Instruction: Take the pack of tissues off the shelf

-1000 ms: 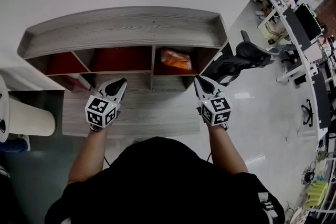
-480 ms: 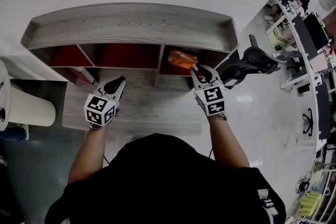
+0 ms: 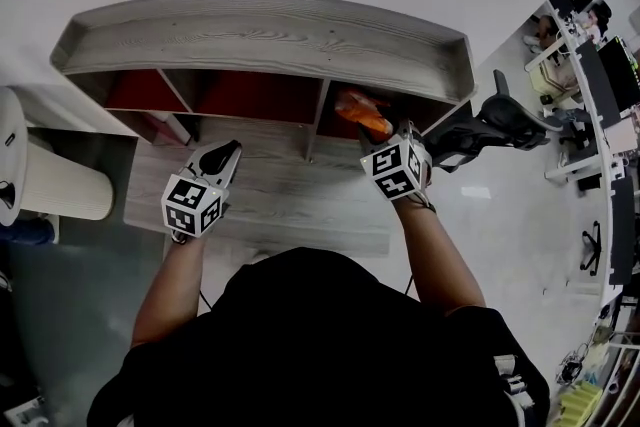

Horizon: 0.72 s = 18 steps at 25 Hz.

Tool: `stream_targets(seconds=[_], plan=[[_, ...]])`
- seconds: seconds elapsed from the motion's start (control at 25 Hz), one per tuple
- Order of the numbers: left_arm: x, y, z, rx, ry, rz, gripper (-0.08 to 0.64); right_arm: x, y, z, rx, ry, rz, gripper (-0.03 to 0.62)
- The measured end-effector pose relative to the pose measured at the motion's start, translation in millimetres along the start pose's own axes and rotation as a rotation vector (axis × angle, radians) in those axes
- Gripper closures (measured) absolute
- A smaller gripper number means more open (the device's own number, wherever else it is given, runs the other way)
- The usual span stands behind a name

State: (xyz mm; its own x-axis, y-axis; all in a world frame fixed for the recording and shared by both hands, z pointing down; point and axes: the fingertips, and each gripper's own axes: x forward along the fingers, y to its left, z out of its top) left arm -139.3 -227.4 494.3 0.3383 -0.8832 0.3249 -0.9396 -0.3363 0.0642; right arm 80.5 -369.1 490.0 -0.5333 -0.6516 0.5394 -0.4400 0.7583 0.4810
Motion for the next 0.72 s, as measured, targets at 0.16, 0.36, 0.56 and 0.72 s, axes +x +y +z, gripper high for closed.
stream_targets(seconds=[0.16, 0.36, 0.56, 0.72], plan=[[-3.4, 1.5, -5.7, -0.009, 0.008, 0.021, 0.528, 21.0, 0.8, -4.4, -0.074, 0.043, 0.017, 0.359], [-8.1, 5.3, -14.6, -0.026, 0.02, 0.056, 0.528, 51.0, -4.5, -8.9, -0.214, 0.125, -0.009, 0.328], [-13.1, 5.7, -19.0, -0.063, 0.02, 0.08, 0.528, 75.0, -1.6, -17.8, -0.255, 0.187, 0.032, 0.315], [-18.3, 9.9, -24.1, -0.072, 0.03, 0.106, 0.528, 88.9, 3.5, -27.1, -0.281, 0.22, 0.071, 0.291]])
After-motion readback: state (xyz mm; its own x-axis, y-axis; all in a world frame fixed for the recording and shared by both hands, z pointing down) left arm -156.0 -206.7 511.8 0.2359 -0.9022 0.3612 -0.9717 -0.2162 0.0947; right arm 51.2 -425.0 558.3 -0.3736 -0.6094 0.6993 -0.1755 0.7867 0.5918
